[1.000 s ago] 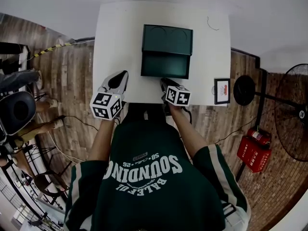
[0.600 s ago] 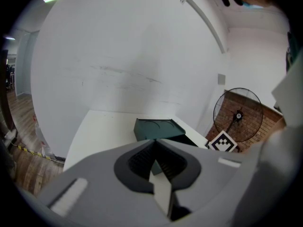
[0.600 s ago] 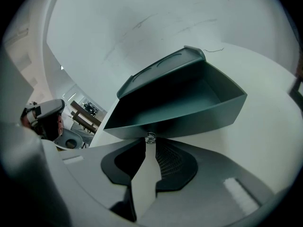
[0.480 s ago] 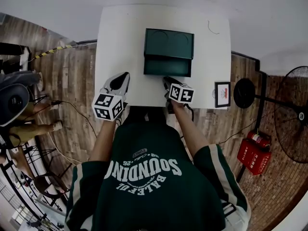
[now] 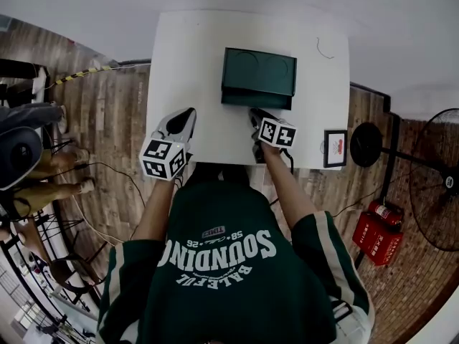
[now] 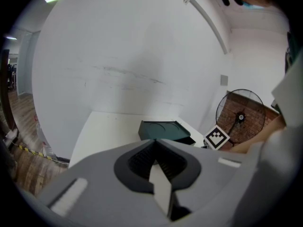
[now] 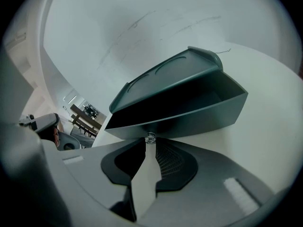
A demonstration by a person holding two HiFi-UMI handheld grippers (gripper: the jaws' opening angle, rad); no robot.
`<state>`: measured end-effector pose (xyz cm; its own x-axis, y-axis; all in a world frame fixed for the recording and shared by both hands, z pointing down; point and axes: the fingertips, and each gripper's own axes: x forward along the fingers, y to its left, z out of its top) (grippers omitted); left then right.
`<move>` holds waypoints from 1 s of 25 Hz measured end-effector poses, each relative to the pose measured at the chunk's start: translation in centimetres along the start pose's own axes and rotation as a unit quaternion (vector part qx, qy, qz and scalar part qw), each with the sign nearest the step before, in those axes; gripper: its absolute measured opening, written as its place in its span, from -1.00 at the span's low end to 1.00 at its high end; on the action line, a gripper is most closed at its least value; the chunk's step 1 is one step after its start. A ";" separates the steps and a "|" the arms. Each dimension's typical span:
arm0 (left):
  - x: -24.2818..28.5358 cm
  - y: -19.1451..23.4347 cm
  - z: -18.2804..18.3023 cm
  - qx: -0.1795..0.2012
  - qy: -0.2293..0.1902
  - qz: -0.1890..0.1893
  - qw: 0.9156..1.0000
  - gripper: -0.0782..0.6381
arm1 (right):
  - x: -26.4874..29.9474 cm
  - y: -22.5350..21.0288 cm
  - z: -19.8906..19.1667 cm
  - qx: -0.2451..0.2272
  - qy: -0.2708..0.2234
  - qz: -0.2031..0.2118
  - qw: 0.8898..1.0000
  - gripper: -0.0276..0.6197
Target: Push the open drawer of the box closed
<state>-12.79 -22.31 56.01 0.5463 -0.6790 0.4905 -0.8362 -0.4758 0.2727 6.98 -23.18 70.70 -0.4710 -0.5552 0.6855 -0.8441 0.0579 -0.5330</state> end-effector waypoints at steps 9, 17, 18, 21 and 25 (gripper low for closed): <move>0.1 1.2 0.1 -0.005 0.003 0.006 1.000 -0.64 | 1.6 -0.4 2.7 0.010 -0.013 -0.003 1.000 -0.70; 0.4 1.8 0.2 -0.008 0.005 0.009 1.000 -0.64 | 2.3 -0.4 4.0 0.009 -0.019 -0.004 1.000 -0.70; 0.4 1.8 0.3 -0.008 0.005 0.009 1.000 -0.64 | 2.3 -0.4 4.1 0.009 -0.020 -0.004 1.000 -0.71; 0.4 1.8 0.2 -0.009 0.006 0.008 1.000 -0.64 | 2.3 -0.3 4.1 0.006 -0.024 0.000 1.000 -0.70; 0.7 1.6 0.2 -0.006 0.007 0.005 1.000 -0.64 | 2.6 0.1 3.5 0.008 -0.012 0.015 1.000 -0.70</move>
<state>-13.74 -23.65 56.60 0.5375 -0.6757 0.5045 -0.8421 -0.4619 0.2785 6.60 -27.52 70.64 -0.4902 -0.5723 0.6574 -0.8254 0.0624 -0.5611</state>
